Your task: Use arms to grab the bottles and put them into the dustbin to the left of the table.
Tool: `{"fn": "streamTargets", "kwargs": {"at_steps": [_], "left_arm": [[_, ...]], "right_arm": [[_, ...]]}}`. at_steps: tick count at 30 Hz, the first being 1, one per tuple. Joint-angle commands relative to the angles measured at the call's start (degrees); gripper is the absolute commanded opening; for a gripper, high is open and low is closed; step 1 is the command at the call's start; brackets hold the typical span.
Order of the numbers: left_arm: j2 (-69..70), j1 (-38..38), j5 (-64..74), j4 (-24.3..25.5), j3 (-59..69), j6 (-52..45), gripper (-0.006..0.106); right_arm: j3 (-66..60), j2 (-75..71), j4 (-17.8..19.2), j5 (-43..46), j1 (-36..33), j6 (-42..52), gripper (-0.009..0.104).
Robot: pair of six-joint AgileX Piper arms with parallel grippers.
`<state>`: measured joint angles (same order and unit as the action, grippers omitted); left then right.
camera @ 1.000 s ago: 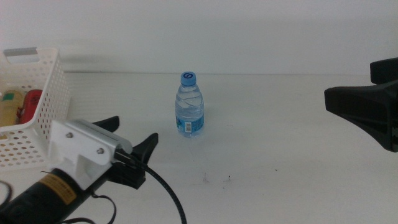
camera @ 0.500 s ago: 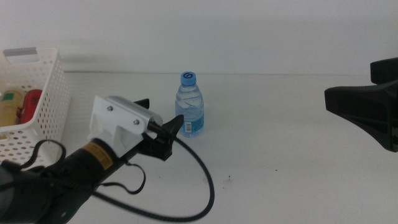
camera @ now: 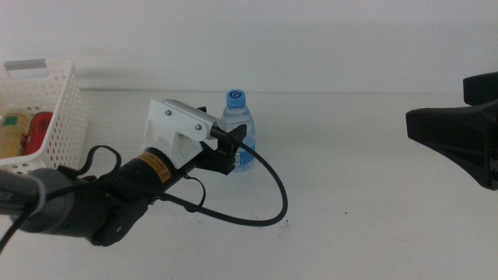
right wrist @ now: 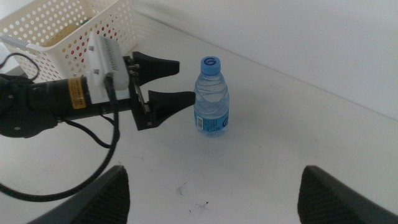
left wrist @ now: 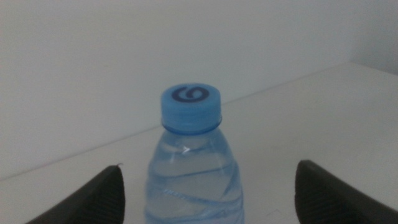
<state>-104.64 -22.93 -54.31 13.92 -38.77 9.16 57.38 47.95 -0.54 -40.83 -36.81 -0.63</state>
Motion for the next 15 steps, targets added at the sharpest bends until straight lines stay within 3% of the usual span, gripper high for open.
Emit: {"fn": "streamTargets", "kwargs": {"at_steps": [1, 15], "left_arm": [[-1.4, 0.0, -0.5, 1.1, -1.5, 1.6, 0.094], [-9.9, 0.0, -2.4, 1.8, -7.1, 3.0, 0.094]], "right_arm": [[0.4, -0.3, 0.2, 0.4, -0.1, 0.2, 0.093], [0.4, -0.3, 0.2, 0.4, -0.1, 0.2, 0.093]]}}
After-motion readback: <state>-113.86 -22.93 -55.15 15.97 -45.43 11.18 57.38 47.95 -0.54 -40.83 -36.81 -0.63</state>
